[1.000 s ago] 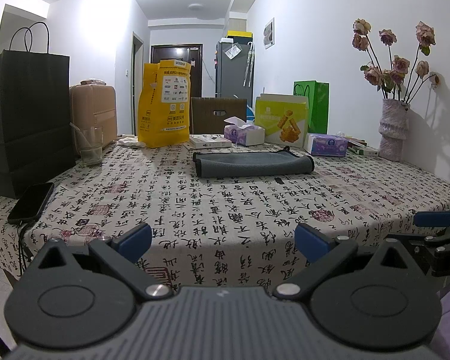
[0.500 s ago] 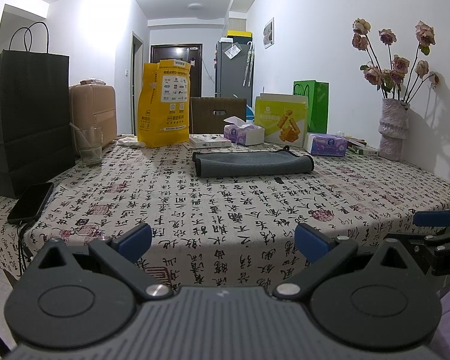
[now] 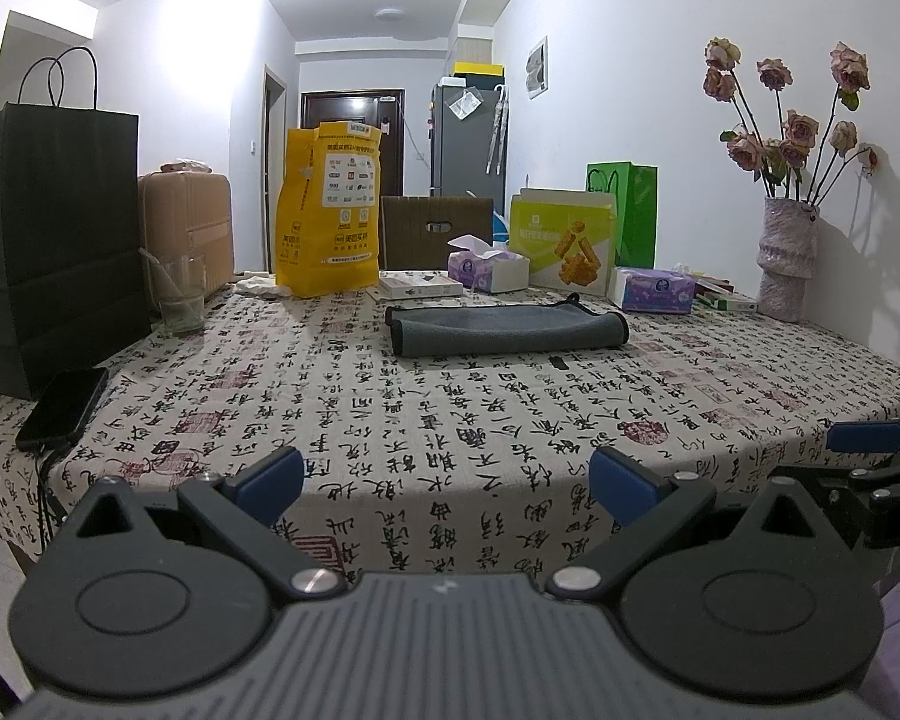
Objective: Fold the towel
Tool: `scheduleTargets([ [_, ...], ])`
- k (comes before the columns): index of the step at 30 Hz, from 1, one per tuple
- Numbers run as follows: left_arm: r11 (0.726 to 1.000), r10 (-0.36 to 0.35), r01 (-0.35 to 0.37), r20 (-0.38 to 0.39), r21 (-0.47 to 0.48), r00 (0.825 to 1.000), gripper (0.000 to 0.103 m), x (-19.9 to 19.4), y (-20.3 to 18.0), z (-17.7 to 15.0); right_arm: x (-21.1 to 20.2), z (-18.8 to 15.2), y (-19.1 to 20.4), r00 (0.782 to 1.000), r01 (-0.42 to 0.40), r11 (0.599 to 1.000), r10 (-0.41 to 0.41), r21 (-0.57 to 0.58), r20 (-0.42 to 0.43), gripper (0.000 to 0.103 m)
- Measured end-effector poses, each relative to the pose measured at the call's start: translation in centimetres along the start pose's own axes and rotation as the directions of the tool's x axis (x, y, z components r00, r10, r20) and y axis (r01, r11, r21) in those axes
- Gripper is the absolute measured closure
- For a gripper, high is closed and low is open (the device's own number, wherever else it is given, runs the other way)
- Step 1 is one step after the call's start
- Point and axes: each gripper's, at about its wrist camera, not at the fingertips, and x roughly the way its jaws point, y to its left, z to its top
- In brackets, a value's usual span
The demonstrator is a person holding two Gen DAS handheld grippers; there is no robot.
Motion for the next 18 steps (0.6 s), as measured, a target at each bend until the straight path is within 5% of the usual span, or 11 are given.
scheduleTargets([
  [18, 1.000, 0.000, 0.000, 0.001, 0.001, 1.000, 0.000, 0.04, 0.02, 0.04, 0.03, 0.08, -0.13, 1.000, 0.000, 1.000, 0.000, 0.002, 0.001, 0.008],
])
